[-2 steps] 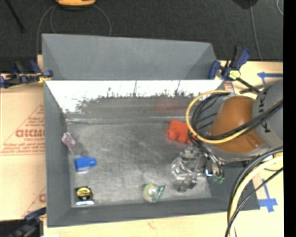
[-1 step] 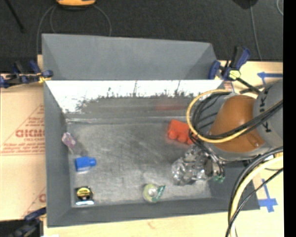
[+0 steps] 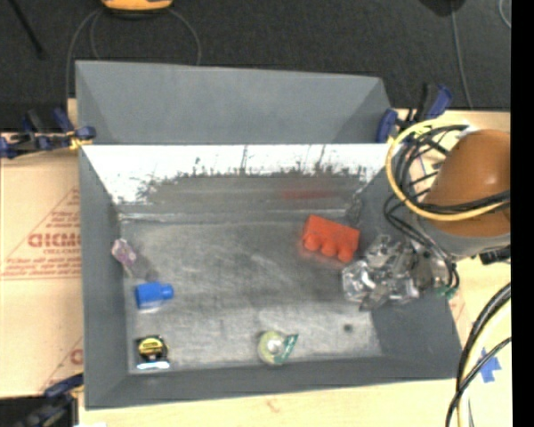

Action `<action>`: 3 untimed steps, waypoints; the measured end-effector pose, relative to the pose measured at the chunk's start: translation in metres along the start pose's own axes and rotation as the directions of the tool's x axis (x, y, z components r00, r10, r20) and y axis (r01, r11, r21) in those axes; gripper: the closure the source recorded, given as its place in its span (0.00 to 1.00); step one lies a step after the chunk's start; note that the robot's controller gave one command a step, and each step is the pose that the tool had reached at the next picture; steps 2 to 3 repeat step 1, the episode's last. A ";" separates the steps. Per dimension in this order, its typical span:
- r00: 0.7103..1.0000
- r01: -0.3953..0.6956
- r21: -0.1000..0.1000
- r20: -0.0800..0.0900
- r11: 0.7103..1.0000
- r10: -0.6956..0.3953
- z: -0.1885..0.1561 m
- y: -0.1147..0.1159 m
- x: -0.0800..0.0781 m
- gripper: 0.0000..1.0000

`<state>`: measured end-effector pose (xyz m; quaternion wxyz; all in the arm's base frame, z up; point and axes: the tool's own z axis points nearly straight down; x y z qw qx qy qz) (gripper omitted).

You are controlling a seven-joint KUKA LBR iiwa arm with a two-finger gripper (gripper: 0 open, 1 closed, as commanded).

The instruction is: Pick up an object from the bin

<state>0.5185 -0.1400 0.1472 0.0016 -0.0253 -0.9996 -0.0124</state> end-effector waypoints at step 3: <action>1.000 -0.007 0.025 0.013 1.000 0.007 -0.098 0.006 0.000 1.00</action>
Offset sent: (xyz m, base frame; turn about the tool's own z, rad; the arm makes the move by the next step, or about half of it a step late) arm -0.0011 0.0030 0.0938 0.0117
